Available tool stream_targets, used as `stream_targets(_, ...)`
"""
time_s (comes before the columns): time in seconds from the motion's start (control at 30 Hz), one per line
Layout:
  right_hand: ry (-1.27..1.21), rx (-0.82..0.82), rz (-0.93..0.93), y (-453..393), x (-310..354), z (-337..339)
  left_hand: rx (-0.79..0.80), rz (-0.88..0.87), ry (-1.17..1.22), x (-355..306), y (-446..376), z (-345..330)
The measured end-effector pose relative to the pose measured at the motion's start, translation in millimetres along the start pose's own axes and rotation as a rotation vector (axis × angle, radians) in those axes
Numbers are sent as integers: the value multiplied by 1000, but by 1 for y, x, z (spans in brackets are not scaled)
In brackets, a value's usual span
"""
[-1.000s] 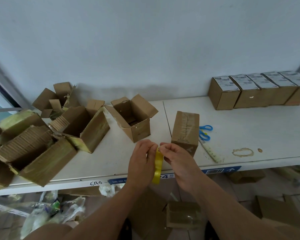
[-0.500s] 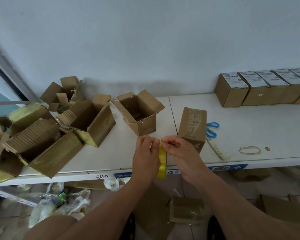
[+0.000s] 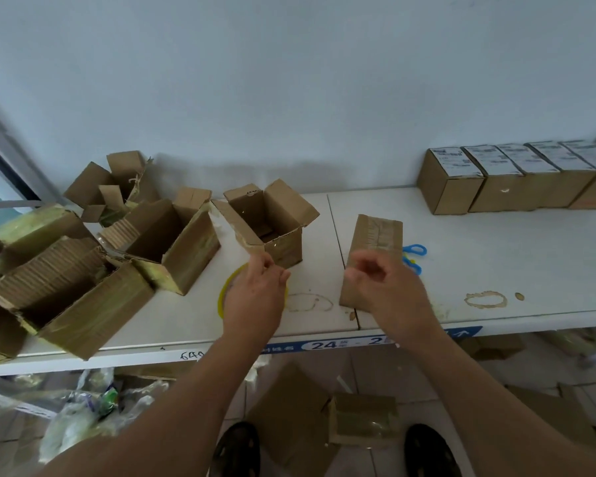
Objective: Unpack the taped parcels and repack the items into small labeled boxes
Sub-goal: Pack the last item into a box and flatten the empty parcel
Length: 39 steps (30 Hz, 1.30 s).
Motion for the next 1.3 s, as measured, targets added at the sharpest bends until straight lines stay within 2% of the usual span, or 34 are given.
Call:
stream_targets(0.1, 135, -111, 43, -6, -16, 24, 152, -65, -139, -4, 0, -23)
stream_targets(0.27, 377, -105, 29, -18, -43, 27, 55, -81, -119, -29, -10, -28)
stream_targets(0.37, 476, 11, -30, -27, -56, 17, 71, 80, 279, -48, -28, -29)
stream_targets(0.47, 414, 48, -107, -35, -68, 12, 177, 189, 667, -75, -48, -33)
stream_targets(0.63, 412, 114, -241, -45, -82, 11, 359, 384, 1022, -111, -83, -64)
stream_targets(0.77, 431, 161, -245, -49, -87, 9, 511, 221, 856, -131, -100, -95)
stream_targets(0.83, 429, 187, -262, -51, -90, 7, 527, 175, 733, -129, -106, -106)
stream_targets(1.03, 393, 199, -202, -53, -84, 8, 457, 181, 528, -121, -120, -113)
stream_targets(1.13, 424, 252, -178, -47, -84, 8, 389, 129, 336, -123, -122, -111)
stream_targets(1.3, 350, 224, -180, -43, -86, 9, 341, 20, 79, -133, -116, -104)
Point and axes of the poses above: each hand's wrist, its own y-axis away from the middle knuckle, its own z-axis out of the back of the hand, x = y × z, the point moved 7 cm from there along -y, towards the middle knuckle, and after that the axes turned 5 degrees about -x, right-handed, at the moved point
